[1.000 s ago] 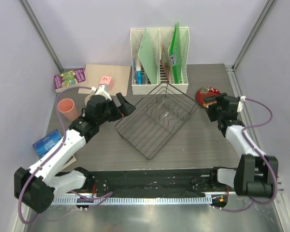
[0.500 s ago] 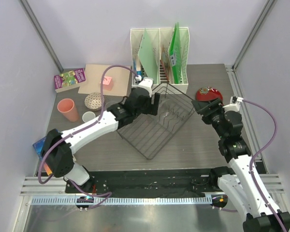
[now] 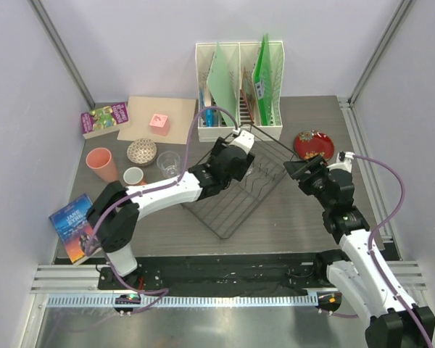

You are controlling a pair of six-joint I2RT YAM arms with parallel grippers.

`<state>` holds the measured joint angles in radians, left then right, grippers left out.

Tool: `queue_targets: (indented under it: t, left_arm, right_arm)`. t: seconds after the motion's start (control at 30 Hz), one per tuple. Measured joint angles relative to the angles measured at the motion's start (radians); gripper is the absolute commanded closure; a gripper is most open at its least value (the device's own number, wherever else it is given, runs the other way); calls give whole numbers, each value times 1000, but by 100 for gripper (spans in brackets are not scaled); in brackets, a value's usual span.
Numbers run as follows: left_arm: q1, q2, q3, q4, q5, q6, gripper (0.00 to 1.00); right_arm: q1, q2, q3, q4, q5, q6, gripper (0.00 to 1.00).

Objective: Unload the mixed dishes from the dish rack
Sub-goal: Pick up the plate from the dish rack.

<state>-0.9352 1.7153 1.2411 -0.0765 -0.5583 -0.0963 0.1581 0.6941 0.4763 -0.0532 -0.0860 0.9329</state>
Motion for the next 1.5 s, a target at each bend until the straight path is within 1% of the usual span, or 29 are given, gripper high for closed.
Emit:
queue_targets:
  t: [0.1,0.2,0.23,0.3,0.33,0.43,0.6,0.8,0.83,0.9,1.0,1.03,1.07,1.37,1.5]
  left_arm:
    - [0,68,16,32,-11,17,30]
    - [0,137,32,46,-17,27,43]
    - [0,156,32,48,-18,29,51]
    - [0,185,32,51,-18,31,56]
    - [0,195,32,53,-17,34,60]
    - [0,197,32,70,-18,34,66]
    - [0,188,18,102,-20,32,67]
    - [-11,131,5,108,-27,46,69]
    - [-13,116,5,113,-32,51,74]
    - [-16,97,5,117,-36,55,78]
    - [-21,73,4,121,-41,60,88]
    - [-21,67,4,121,-43,64,96]
    - [-23,62,4,121,-45,71,100]
    - [-51,23,-11,129,-81,116,100]
    - [-111,-60,-18,166,-164,217,100]
  right_arm:
    - [0,14,-2,0,-2,0,30]
    - [0,24,-4,0,-3,0,30]
    - [0,26,-5,0,-3,0,30]
    - [0,26,-6,0,-2,-2,30]
    - [0,26,-7,1,-2,-4,30]
    - [0,26,-13,2,-2,-8,30]
    - [0,27,-15,2,-2,-14,30]
    - [0,34,-22,5,-2,-14,30]
    - [0,35,-25,4,-2,-14,30]
    - [0,35,-32,4,-2,-14,30]
    - [0,35,-34,4,-2,-14,30]
    - [0,35,-34,4,-2,-14,30]
    - [0,35,-34,4,-2,-14,30]
    - [0,34,-34,4,0,-18,30]
    - [0,34,-33,4,4,-24,31]
